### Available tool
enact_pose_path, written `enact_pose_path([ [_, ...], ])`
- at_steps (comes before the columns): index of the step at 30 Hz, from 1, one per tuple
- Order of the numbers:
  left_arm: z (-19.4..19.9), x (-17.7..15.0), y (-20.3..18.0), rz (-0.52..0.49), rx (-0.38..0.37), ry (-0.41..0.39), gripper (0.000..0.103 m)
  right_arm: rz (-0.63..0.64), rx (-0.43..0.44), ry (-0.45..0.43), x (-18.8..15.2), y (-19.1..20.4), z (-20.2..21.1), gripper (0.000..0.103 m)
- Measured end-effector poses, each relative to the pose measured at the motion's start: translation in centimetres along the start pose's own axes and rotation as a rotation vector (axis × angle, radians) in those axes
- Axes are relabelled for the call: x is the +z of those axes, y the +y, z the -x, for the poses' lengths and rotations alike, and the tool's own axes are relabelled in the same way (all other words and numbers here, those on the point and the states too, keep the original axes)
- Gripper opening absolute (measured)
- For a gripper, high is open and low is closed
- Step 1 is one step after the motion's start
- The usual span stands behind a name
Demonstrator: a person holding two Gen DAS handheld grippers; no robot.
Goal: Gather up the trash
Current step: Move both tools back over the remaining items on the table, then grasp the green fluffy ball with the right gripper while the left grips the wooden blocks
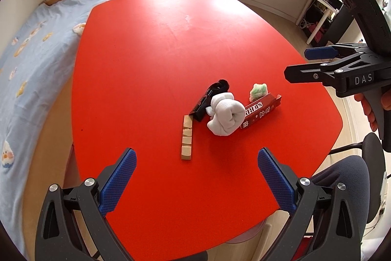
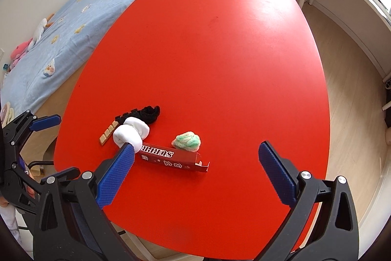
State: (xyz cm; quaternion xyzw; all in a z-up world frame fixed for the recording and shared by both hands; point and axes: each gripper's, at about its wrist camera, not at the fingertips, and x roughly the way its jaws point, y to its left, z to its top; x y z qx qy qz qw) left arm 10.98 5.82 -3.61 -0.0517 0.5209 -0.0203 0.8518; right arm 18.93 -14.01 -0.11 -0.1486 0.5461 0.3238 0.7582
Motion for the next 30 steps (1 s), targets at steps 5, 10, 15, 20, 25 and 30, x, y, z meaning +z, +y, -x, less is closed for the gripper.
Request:
enact_pose_path([
  [5, -2.5, 0.7, 0.2, 0.001, 0.010, 0.065, 0.095, -0.044, -0.010, 0.086, 1.1, -0.5, -3.2, 0.100],
  [10, -4.3, 1.0, 0.5, 0.003, 0.032, 0.109, 0.095, -0.083, -0.001, 0.161, 1.6, -0.9, -5.6, 0.100],
  [15, -5.5, 0.9, 0.8, 0.014, 0.029, 0.130, 0.095, -0.097, 0.003, 0.187, 1.6, -1.1, -6.9, 0.099],
  [20, -5.7, 0.8, 0.8, 0.011, 0.035, 0.132, 0.094, -0.078, 0.005, 0.208, 1.8, -0.4, -7.4, 0.087],
  [25, -6.1, 0.9, 0.7, 0.012, 0.050, 0.142, 0.072, -0.067, 0.002, 0.233, 1.6, -0.4, -8.0, 0.067],
  [30, -5.8, 1.0, 0.8, 0.004, 0.081, 0.139, 0.036, -0.056, -0.007, 0.232, 1.6, -0.4, -7.8, 0.040],
])
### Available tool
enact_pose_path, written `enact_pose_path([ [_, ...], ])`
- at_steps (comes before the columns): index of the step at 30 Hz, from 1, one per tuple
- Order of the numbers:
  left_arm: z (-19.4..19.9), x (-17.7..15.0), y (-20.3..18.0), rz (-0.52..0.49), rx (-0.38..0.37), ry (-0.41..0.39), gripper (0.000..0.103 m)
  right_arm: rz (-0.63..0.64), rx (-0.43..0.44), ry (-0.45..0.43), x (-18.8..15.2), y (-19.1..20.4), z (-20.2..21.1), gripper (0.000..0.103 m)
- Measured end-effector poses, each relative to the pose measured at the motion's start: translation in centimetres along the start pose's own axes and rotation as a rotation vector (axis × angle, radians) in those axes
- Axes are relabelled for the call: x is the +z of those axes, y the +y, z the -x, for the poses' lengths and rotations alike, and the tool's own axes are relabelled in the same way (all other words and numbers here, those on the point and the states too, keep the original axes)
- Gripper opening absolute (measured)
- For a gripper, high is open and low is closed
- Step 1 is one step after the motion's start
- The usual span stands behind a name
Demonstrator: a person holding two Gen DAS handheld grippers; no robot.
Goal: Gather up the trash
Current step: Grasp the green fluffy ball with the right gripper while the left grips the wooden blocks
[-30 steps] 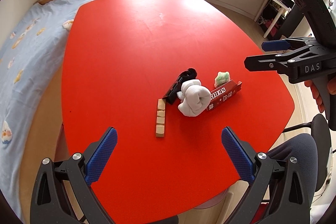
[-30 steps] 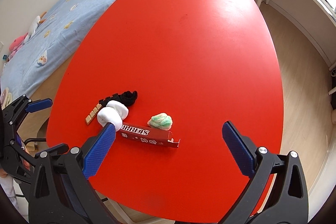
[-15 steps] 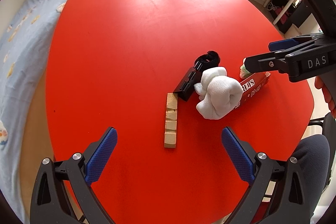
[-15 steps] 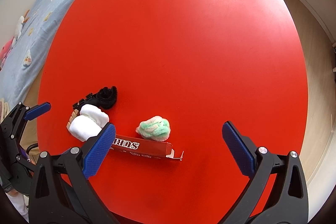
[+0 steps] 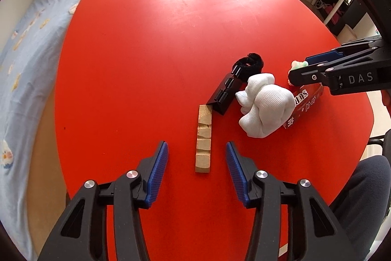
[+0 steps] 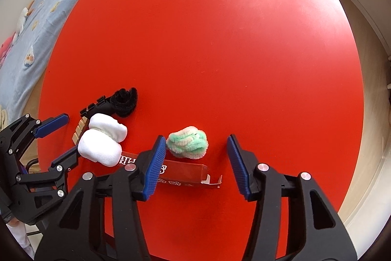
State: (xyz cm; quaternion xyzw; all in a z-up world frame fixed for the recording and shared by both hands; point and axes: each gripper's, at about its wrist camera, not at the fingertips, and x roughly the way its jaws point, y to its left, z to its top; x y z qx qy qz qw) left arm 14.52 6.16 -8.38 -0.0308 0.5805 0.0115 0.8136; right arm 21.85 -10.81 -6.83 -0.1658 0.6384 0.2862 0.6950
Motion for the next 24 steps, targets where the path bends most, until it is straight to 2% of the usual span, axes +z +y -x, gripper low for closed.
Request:
enact_pose_path([
  [1, 0.1, 0.0, 0.1, 0.002, -0.005, 0.002, 0.031, 0.003, -0.001, 0.001, 0.0, 0.1, 0.0, 0.032],
  [3, 0.0, 0.2, 0.3, -0.001, -0.004, 0.006, 0.016, 0.012, -0.002, 0.002, 0.0, 0.2, 0.0, 0.032],
  [4, 0.0, 0.2, 0.3, 0.000, -0.006, 0.005, 0.012, 0.013, -0.002, -0.001, 0.0, 0.4, 0.0, 0.031],
  [24, 1.1, -0.3, 0.5, 0.022, -0.008, -0.026, 0.012, 0.006, 0.001, -0.080, -0.7, -0.7, 1.8, 0.030],
])
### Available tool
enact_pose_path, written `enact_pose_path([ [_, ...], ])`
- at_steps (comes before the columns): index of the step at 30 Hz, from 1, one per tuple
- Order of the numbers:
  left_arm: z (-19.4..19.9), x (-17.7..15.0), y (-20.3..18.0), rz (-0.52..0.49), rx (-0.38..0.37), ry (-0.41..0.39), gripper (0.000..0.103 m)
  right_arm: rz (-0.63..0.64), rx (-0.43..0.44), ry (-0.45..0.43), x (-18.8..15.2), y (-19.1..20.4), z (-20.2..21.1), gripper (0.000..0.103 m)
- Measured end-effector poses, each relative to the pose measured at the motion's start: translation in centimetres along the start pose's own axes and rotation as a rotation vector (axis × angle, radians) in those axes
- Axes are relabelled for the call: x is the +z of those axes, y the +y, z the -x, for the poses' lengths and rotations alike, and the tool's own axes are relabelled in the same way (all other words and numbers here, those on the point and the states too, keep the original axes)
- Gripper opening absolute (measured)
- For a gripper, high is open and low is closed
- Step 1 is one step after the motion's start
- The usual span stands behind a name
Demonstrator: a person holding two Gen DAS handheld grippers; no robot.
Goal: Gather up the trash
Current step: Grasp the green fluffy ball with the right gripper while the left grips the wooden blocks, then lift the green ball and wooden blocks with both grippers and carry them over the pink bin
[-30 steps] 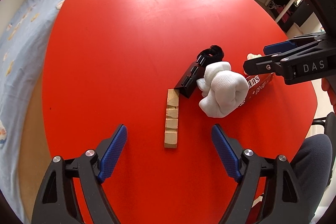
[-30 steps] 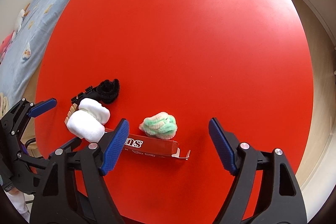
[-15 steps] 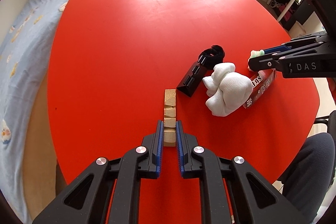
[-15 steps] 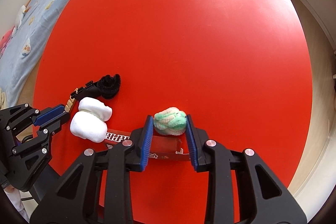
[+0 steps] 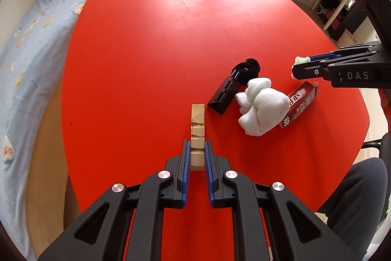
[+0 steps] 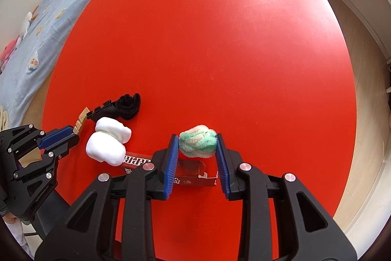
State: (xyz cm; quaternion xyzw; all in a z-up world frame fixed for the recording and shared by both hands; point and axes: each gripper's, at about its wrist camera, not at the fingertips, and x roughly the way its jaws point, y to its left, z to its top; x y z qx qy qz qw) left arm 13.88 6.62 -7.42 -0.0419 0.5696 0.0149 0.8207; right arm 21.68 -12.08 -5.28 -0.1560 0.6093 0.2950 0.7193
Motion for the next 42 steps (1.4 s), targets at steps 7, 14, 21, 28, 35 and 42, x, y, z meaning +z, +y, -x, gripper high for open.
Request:
enact_pose_path([
  [7, 1.8, -0.6, -0.2, 0.008, 0.005, -0.042, 0.012, 0.014, 0.006, -0.078, -1.3, 0.1, 2.5, 0.030],
  [14, 4.2, -1.2, -0.7, 0.006, 0.008, -0.098, 0.012, 0.050, 0.008, -0.164, -2.7, 0.5, 5.7, 0.030],
  [21, 7.2, -2.3, -1.2, 0.006, -0.003, -0.168, 0.012, 0.091, -0.002, -0.264, -5.1, 1.0, 9.3, 0.030],
  [28, 10.0, -3.7, -2.3, 0.000, -0.008, -0.236, 0.012, 0.128, 0.004, -0.353, -8.3, 2.0, 12.3, 0.030],
  [35, 12.6, -5.6, -2.9, -0.006, -0.019, -0.300, 0.012, 0.153, 0.034, -0.436, -12.1, 3.6, 15.1, 0.030],
  [42, 14.8, -7.6, -3.5, -0.011, -0.042, -0.350, 0.012, 0.176, 0.061, -0.493, -16.1, 4.9, 17.0, 0.030],
])
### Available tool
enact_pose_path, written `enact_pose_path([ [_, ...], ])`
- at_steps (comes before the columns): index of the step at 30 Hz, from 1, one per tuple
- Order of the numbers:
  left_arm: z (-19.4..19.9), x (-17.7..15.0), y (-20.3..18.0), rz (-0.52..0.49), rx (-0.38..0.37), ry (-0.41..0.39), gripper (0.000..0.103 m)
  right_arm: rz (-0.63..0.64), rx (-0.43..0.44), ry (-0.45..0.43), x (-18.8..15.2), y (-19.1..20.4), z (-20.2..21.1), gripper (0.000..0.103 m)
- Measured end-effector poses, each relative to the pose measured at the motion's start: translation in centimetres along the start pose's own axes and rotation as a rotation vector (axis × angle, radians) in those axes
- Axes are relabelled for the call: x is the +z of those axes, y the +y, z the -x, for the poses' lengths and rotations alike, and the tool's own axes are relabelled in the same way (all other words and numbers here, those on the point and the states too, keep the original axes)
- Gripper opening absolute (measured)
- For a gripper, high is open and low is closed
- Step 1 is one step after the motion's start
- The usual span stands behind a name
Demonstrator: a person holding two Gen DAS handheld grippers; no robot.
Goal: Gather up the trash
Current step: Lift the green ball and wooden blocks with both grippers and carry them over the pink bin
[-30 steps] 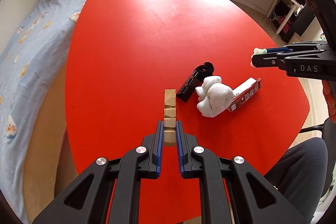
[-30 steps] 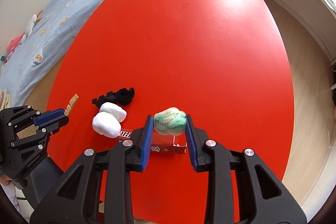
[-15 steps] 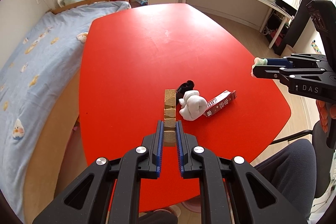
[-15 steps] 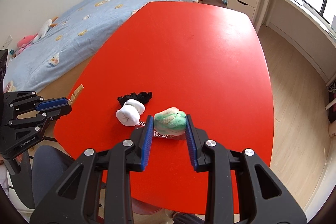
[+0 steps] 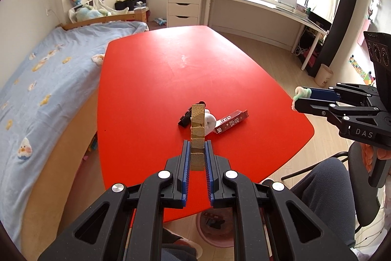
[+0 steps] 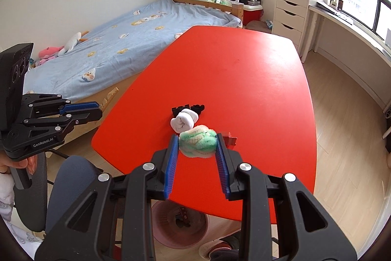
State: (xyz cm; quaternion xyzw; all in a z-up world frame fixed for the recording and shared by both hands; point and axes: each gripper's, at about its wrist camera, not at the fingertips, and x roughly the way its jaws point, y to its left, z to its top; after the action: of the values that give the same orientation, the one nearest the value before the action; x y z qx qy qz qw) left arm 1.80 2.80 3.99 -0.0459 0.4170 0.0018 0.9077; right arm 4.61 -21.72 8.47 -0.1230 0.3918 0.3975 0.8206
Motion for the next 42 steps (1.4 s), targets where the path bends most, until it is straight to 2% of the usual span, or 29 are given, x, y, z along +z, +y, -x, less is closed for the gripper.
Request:
enact_pose_path([
  [7, 1.9, -1.3, -0.9, 0.002, -0.021, -0.027, 0.012, 0.001, 0.024, -0.032, -2.4, 1.3, 2.5, 0.030],
  [16, 2.8, -3.4, -2.3, -0.002, -0.068, -0.008, 0.012, -0.012, 0.034, -0.022, -4.9, 2.3, 4.2, 0.030],
  [30, 2.3, -6.4, -3.8, -0.010, -0.127, 0.062, 0.012, -0.008, 0.072, 0.052, -8.5, 4.0, 3.5, 0.030],
  [42, 1.6, -7.6, -4.8, -0.020, -0.176, 0.118, 0.012, -0.017, 0.124, 0.095, -10.0, 4.3, 2.7, 0.030],
])
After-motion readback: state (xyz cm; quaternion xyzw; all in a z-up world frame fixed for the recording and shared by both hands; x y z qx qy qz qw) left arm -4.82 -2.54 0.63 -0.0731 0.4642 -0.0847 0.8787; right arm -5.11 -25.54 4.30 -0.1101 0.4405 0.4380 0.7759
